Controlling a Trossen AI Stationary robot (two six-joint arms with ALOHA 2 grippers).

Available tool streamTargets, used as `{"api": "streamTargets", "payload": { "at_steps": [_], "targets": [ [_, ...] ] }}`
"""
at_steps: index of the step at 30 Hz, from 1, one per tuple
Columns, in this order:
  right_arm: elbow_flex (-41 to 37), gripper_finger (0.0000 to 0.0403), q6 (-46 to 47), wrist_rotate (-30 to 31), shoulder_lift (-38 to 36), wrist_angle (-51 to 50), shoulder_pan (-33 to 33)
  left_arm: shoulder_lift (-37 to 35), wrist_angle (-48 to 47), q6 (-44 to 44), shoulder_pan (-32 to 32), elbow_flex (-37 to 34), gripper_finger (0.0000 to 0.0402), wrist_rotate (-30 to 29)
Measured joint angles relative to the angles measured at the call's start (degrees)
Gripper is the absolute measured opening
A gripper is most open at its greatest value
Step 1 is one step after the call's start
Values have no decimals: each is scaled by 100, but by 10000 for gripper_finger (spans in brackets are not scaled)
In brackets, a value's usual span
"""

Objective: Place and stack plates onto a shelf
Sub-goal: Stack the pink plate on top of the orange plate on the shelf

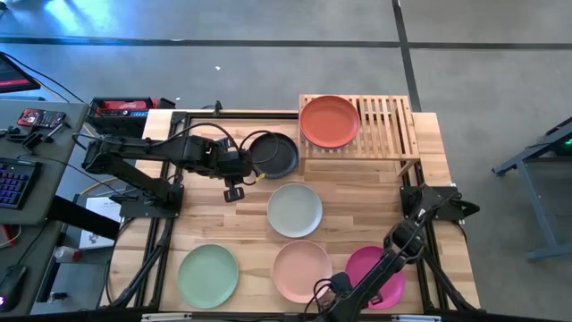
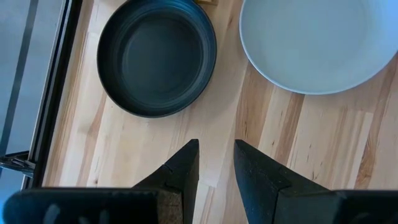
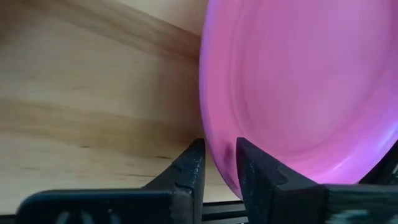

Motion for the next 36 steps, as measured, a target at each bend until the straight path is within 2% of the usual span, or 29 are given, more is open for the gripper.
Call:
{"api": "streamTargets", "payload": {
  "at_steps": [7, 13, 19, 26, 32, 36],
  "targets": [
    [0, 7, -82, -59, 13, -22, -6, 0, 0, 92, 0, 0, 90, 0],
    [0, 2, -275, -142, -32, 26, -69, 0, 0, 98, 2, 0, 90, 0],
    [0, 0, -297, 127, -264, 27, -149, 0, 1, 107, 1, 0, 90, 0],
    [0, 0, 3, 786, -706, -15, -246, 0, 2, 107, 2, 0, 90, 0],
    [2, 0, 306, 1676, -1081, -16, -337, 0, 9, 197, 2, 0, 90, 0],
    [2, 0, 164, 1898, -1208, -16, -464, 0, 13, 198, 2, 0, 90, 0]
  ]
}}
